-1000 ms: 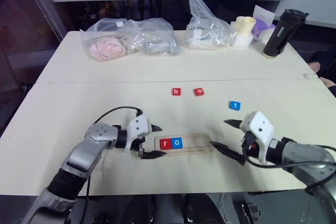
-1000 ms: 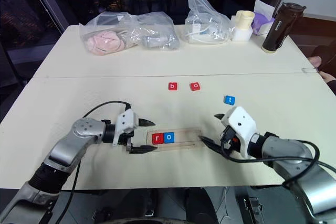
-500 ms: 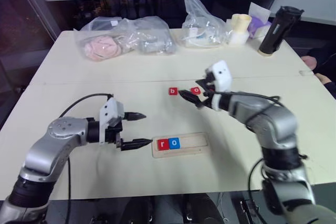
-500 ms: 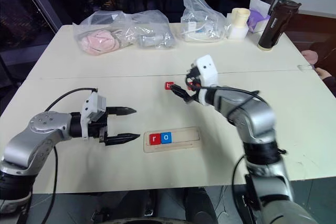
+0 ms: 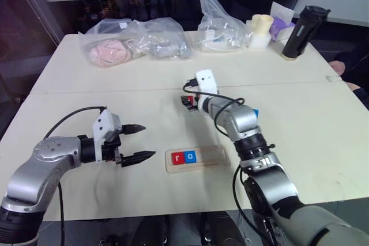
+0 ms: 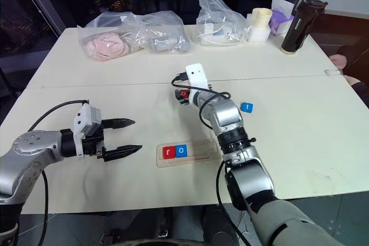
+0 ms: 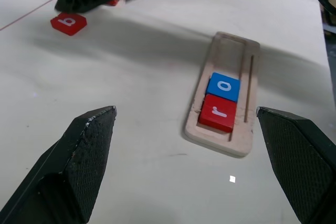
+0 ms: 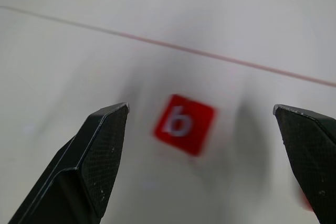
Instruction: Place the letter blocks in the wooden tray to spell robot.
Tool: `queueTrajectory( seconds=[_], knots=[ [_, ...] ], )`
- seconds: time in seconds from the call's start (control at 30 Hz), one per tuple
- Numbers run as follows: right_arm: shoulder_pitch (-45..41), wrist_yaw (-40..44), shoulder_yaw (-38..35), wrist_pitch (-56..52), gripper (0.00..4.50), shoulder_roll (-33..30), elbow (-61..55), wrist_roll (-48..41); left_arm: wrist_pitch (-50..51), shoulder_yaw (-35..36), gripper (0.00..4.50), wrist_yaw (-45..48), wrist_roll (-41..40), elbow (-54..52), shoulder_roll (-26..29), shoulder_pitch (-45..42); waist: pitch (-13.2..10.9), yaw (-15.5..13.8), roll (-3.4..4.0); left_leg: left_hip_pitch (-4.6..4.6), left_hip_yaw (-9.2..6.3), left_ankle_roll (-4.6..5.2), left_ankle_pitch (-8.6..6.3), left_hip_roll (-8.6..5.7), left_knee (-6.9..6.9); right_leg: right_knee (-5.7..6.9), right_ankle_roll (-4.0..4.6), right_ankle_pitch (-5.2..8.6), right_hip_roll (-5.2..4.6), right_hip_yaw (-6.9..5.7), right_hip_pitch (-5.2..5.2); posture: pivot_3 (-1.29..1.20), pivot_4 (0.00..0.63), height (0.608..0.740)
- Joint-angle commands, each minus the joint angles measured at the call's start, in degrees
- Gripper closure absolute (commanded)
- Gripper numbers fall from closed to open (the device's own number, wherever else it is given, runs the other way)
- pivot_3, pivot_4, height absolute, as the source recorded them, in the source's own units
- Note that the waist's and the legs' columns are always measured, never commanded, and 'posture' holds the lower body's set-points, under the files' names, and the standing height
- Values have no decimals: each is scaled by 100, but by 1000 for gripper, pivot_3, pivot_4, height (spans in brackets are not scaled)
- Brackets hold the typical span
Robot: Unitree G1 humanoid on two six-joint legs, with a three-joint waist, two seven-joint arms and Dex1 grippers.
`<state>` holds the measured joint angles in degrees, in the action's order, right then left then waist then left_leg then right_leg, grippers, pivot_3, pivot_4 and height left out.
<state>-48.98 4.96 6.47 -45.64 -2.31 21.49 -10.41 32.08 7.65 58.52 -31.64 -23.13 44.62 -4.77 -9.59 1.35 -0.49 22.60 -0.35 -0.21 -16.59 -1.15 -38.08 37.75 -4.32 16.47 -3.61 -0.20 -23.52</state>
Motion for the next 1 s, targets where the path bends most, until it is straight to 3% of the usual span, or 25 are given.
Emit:
queueTrajectory(
  seconds=[0.03, 0.43, 0.83, 0.93, 1.0],
  knots=[
    [-310, -79, -3, 317, 0, 186, 263, 205, -105, -20, 36, -90, 7, -182, -16, 19, 0, 10, 0, 0, 0, -2, 1, 0, 0, 1, 0, 0, 0, 0, -1, 0, 150, 740],
    [-1056, -1180, -743, 1067, 0, 712, 2202, 436, -166, -93, 36, -346, 65, -377, -57, 274, -3, 136, 5, -1, 0, -8, 4, 0, 7, 5, 1, 0, -1, 1, -5, 0, 150, 740],
    [-952, -1326, -879, 777, 0, 1389, 2237, 431, -215, -99, 36, -489, 93, -429, -35, 349, -3, 267, 5, -6, -1, -14, 7, 2, 14, 17, 2, 1, 0, 1, -10, 0, 150, 740],
    [-874, -1327, -855, 705, 912, 1449, 2159, 450, -241, -75, 0, -506, 96, -443, -20, 397, -3, 269, 5, -8, 0, -14, 7, 3, 17, 17, 2, 1, 0, 1, -11, 0, 150, 740],
    [-871, -1351, -884, 693, 1924, 1443, 2144, 447, -247, -85, 0, -524, 97, -444, -18, 392, -3, 268, 5, -8, 0, -14, 7, 3, 17, 16, 2, 1, 0, 2, -11, 0, 150, 740]
  ],
)
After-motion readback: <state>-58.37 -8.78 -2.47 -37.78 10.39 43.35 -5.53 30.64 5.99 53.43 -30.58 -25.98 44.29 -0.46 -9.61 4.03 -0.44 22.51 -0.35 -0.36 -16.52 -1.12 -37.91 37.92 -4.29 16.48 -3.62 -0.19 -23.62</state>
